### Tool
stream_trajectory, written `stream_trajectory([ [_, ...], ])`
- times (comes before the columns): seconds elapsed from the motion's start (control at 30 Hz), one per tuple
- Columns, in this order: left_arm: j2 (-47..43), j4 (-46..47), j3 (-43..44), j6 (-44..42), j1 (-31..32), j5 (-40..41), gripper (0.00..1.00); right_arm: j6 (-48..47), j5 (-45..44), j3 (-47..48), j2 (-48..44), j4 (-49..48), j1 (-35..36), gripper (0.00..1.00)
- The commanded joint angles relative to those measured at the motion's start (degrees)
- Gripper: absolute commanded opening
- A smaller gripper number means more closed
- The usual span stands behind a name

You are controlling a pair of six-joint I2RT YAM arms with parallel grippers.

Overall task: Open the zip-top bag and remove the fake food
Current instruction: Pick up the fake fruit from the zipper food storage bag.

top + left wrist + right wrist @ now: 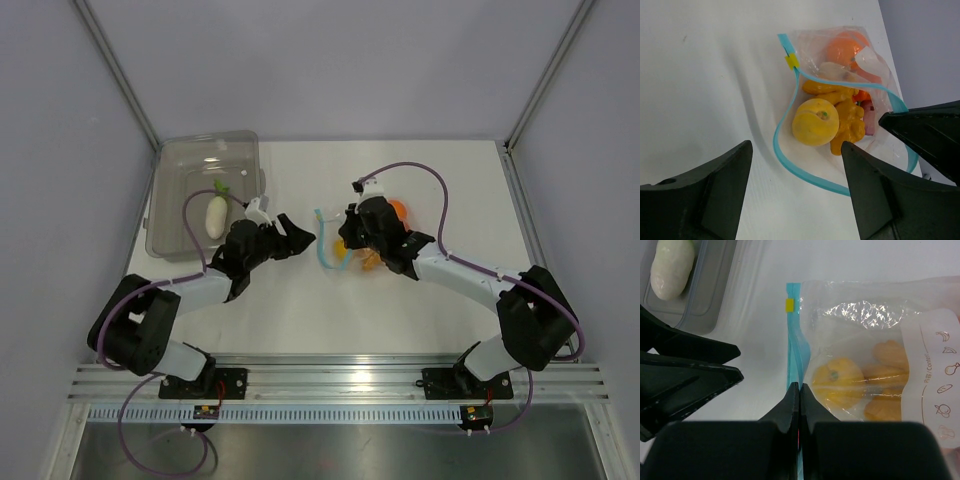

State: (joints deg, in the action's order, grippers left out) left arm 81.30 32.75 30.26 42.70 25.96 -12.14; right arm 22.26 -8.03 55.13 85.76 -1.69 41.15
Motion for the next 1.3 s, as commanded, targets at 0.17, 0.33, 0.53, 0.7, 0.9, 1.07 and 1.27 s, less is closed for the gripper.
stream_trajectory([
  [0.17, 3.52, 6.97, 1.91, 0.64, 3.22, -3.94, 0.72, -0.03, -1.46, 2.79, -1.12, -1.29, 1.31, 0.0],
  [0.33, 4.83, 7.59, 3.57, -2.61, 5.07, -3.59, 0.72, 0.24, -1.02, 2.78, -0.41, -1.82, 1.31, 0.0],
  [0.53, 9.66, 10.75, 5.68, -2.71, 5.68, -5.17, 0.68, 0.77, -0.05, 2.79, 0.03, -2.0, 1.48, 0.0],
  [0.7, 12.39, 9.53, 8.05, -3.06, 6.3, -5.0, 0.72, 0.94, 0.21, 2.61, -0.06, -2.35, 1.66, 0.0],
  [0.9, 14.59, 7.42, 10.52, -5.17, 6.74, -3.77, 0.74, 1.29, 0.74, 2.79, 0.46, -2.61, 1.66, 0.0],
  [1.07, 16.35, 7.06, 11.49, -5.52, 7.44, -3.68, 0.74, 1.47, 0.39, 2.61, 0.29, -2.7, 1.74, 0.0],
  [1.27, 17.05, 6.18, 12.28, -6.31, 8.23, -3.06, 0.77, 1.56, -0.23, 2.26, -0.06, -2.96, 1.74, 0.0],
])
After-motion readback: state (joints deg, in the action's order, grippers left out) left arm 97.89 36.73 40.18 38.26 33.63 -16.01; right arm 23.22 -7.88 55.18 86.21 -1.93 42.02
